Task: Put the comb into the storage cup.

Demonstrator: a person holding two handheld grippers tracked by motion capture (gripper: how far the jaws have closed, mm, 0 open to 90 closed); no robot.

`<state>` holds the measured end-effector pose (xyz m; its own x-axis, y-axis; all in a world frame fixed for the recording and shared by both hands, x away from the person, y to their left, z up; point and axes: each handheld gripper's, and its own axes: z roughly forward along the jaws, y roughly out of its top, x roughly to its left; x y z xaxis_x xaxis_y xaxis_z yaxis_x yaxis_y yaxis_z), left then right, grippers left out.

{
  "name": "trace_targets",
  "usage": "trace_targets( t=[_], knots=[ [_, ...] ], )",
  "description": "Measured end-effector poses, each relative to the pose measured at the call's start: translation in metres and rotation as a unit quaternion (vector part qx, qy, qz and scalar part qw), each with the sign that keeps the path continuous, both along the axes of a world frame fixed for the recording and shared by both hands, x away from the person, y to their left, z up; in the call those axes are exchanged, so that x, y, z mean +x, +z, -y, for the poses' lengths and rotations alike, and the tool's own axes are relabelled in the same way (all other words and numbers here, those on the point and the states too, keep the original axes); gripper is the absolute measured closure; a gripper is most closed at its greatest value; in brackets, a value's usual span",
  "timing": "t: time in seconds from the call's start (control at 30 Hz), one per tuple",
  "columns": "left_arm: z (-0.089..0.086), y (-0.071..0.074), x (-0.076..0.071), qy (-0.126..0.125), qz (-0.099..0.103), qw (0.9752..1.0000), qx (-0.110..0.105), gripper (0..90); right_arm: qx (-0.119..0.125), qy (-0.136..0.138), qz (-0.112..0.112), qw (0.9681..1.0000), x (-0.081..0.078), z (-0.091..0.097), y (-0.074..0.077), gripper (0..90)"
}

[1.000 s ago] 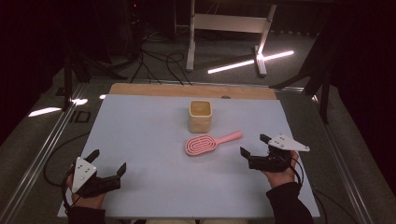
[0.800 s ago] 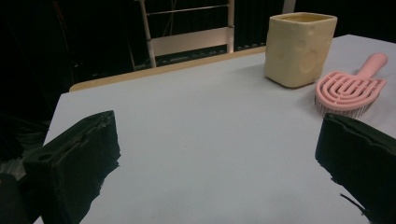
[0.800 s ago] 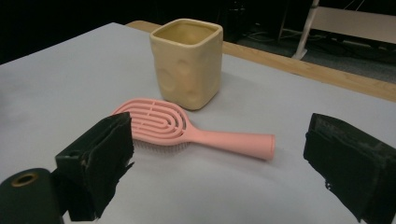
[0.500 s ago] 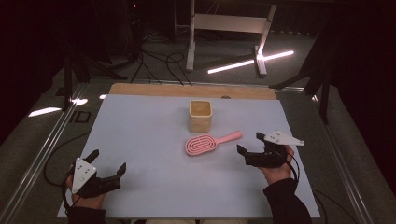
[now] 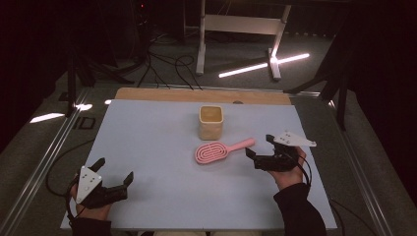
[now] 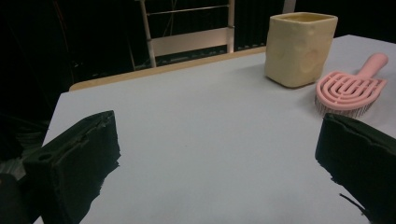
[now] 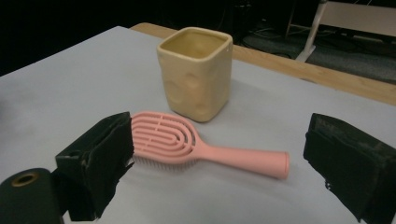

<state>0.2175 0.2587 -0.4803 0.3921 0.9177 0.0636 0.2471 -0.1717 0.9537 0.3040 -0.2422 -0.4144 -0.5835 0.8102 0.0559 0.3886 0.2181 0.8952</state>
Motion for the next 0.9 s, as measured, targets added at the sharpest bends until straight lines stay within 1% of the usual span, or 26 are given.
trace_targets(
  t=[0.27,0.4,0.47,0.6,0.77,0.9],
  knots=[
    [0.000,0.000,0.000,-0.001,0.001,1.0000,-0.001,0.2,-0.001,0.008,0.009,0.9999,0.008,-0.012,0.009,8.2],
    [0.001,0.000,0.000,-0.001,0.000,1.0000,0.000,0.2,0.001,0.007,0.009,0.9999,0.013,-0.015,0.010,8.2],
    [0.001,0.000,0.000,-0.002,0.000,1.0000,0.001,0.2,0.002,0.005,0.007,1.0000,0.018,-0.018,0.011,8.2],
    [0.001,-0.001,0.001,-0.003,-0.001,1.0000,0.001,0.2,0.004,0.005,0.007,1.0000,0.025,-0.022,0.010,8.2],
    [0.001,-0.001,0.001,-0.003,-0.002,1.0000,0.001,0.2,-0.001,0.004,-0.002,1.0000,0.032,-0.028,0.006,8.2],
    [0.001,-0.001,0.001,-0.003,-0.002,1.0000,0.000,0.2,0.007,0.002,-0.009,0.9999,0.038,-0.028,0.002,8.2]
  ],
)
